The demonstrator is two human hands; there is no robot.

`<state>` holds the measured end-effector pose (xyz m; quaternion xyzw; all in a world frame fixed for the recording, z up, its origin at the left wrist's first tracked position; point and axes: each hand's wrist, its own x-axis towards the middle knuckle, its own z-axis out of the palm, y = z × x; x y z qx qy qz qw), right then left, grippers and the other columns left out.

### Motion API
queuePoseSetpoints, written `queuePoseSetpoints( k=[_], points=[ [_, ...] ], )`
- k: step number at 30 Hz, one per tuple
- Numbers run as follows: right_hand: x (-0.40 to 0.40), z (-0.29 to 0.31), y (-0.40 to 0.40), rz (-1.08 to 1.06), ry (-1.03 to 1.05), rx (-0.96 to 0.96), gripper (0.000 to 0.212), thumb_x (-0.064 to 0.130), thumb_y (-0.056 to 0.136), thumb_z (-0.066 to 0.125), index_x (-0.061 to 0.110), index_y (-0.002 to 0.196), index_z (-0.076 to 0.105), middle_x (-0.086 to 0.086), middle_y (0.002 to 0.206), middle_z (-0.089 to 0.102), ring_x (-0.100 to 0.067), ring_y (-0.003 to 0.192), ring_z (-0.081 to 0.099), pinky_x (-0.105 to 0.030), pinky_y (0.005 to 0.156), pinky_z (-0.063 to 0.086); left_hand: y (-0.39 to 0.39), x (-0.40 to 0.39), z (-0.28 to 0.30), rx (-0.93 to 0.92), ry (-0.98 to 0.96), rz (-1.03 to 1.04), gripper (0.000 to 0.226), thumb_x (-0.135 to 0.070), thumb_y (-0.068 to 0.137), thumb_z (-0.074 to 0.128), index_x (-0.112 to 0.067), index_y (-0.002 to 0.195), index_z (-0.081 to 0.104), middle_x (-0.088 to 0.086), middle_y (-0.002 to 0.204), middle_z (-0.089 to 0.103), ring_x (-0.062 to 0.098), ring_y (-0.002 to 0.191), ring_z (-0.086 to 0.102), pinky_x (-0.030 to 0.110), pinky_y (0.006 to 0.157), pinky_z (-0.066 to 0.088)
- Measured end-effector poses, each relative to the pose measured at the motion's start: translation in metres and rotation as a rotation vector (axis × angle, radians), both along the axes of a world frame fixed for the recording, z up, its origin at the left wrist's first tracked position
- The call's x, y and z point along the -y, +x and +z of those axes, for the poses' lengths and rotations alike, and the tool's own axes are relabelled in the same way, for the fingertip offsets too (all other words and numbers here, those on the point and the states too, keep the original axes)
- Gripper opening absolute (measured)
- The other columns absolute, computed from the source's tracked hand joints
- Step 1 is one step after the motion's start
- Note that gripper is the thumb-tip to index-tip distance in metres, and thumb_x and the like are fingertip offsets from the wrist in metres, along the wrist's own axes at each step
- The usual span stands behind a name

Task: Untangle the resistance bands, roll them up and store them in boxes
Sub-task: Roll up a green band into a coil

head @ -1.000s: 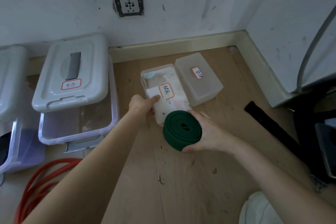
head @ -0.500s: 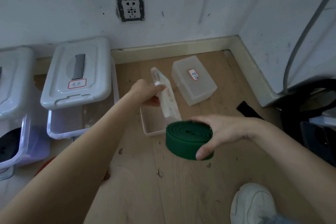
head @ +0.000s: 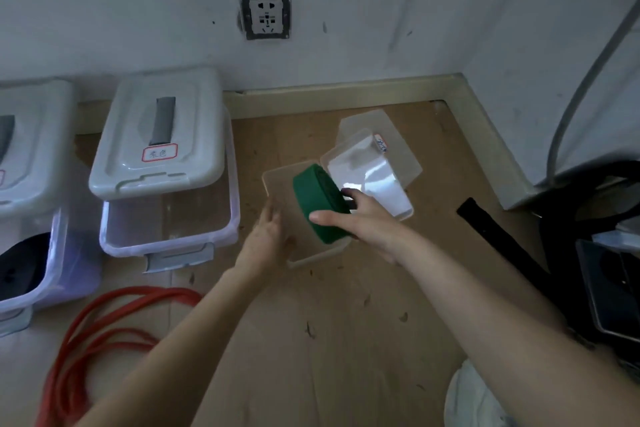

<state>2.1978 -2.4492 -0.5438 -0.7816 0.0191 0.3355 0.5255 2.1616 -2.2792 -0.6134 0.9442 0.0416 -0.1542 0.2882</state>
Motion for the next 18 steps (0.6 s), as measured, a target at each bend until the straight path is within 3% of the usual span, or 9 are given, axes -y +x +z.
queuePoseSetpoints(
  k=[2,4,6,9,15,18],
  points=[
    [-0.019,-0.016,0.010,-0.056,-0.028,-0.022,0.079,0.047,0.067,0.078,0.014,0.131,0.044,-0.006,0.126,0.056,-0.021,0.113,0.056,-0.037,0.096,0.049,-0.005,0.001,-0.010,0.083,-0.004,0.042,0.070,-0.011,0.093,0.051,-0.009,0.149,0.008,0.011,0.157,0.003,0.025,0.143,0.016,0.029,0.108,0.026],
    [-0.033,-0.028,0.015,-0.019,-0.163,0.051,0.082,0.051,0.067,0.077,0.015,0.133,0.044,-0.005,0.130,0.055,-0.022,0.116,0.054,-0.031,0.094,0.047,-0.007,-0.002,-0.014,0.192,-0.013,0.005,0.067,-0.005,0.093,0.049,-0.008,0.147,0.011,0.012,0.156,0.007,0.022,0.145,0.006,0.026,0.108,0.023],
    [-0.043,-0.040,0.015,0.046,-0.358,0.198,0.086,0.054,0.066,0.077,0.015,0.134,0.041,-0.004,0.133,0.052,-0.023,0.121,0.050,-0.028,0.090,0.044,-0.011,-0.004,-0.017,0.244,-0.125,0.040,0.065,-0.004,0.091,0.050,-0.009,0.147,0.016,0.012,0.156,0.011,0.022,0.144,0.008,0.026,0.108,0.025],
    [-0.060,-0.054,0.007,0.039,-0.609,0.371,0.098,0.053,0.068,0.076,0.011,0.142,0.028,-0.009,0.142,0.041,-0.027,0.130,0.040,-0.035,0.099,0.040,-0.016,-0.005,-0.021,0.253,-0.291,0.184,0.061,-0.006,0.092,0.049,-0.014,0.146,0.022,0.006,0.155,0.015,0.018,0.143,0.015,0.023,0.107,0.021],
    [-0.064,-0.069,0.000,0.072,-0.770,0.418,0.109,0.042,0.071,0.077,0.003,0.147,0.009,-0.016,0.150,0.022,-0.030,0.138,0.025,-0.036,0.110,0.027,-0.018,0.001,-0.026,0.252,-0.376,0.311,0.060,-0.006,0.090,0.052,-0.020,0.145,0.030,0.004,0.155,0.018,0.016,0.142,0.020,0.031,0.109,0.029],
    [-0.063,-0.075,-0.008,0.161,-0.855,0.462,0.111,0.038,0.070,0.078,0.003,0.146,0.006,-0.016,0.150,0.021,-0.030,0.138,0.023,-0.036,0.112,0.024,-0.015,0.008,-0.025,0.256,-0.424,0.304,0.061,-0.008,0.091,0.052,-0.022,0.146,0.029,0.000,0.156,0.017,0.012,0.140,0.024,0.026,0.109,0.029]
  ],
)
